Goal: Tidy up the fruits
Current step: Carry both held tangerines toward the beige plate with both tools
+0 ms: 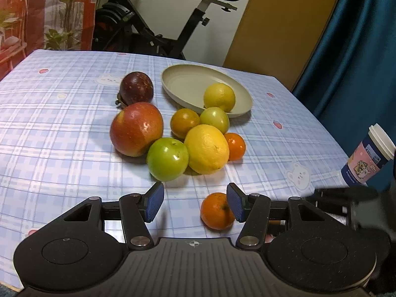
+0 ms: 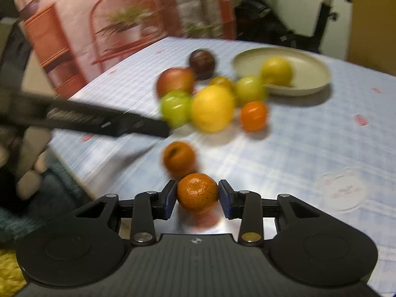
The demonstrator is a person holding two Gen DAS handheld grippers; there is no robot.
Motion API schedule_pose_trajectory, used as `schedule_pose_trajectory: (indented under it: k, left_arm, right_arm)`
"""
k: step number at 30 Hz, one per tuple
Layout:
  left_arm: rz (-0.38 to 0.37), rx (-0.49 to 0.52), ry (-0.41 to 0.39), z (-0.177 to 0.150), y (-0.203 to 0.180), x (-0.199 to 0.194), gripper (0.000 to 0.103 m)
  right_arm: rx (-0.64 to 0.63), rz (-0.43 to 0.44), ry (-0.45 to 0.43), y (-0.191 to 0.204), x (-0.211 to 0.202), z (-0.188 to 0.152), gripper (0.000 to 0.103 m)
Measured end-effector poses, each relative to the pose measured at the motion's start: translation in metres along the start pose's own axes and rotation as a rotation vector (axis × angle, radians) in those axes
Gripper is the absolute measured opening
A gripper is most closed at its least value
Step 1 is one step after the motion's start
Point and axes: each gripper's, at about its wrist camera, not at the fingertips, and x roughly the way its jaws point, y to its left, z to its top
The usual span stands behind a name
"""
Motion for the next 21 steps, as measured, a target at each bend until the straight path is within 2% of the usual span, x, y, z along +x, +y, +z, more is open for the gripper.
schedule_pose_trajectory:
  k: [4, 10, 15, 21]
  left_arm:
    - [-0.017, 0.029, 0.022, -0.003, -0.006, 0.007, 0.058]
    - [-0.030, 0.070, 0.045, -0.009, -0.015, 0.015, 0.058]
    - [-0.023, 0.113, 0.082, -0.014, -0.022, 0.024, 0.057]
    - [-0.028, 0.112, 0.088, -0.016, -0.023, 0.030, 0.053]
  right_arm:
    - [0.032, -0.089, -0.066, -0.021, 0.001, 0.003, 0.039]
    - [0.031, -0.142, -0.123, -0.034, 0.006, -0.002, 0.039]
    - [0.018, -0.158, -0.148, -0.035, 0.010, -0.005, 0.039]
    - [0.032, -0.143, -0.161, -0.039, 0.011, -0.006, 0.039]
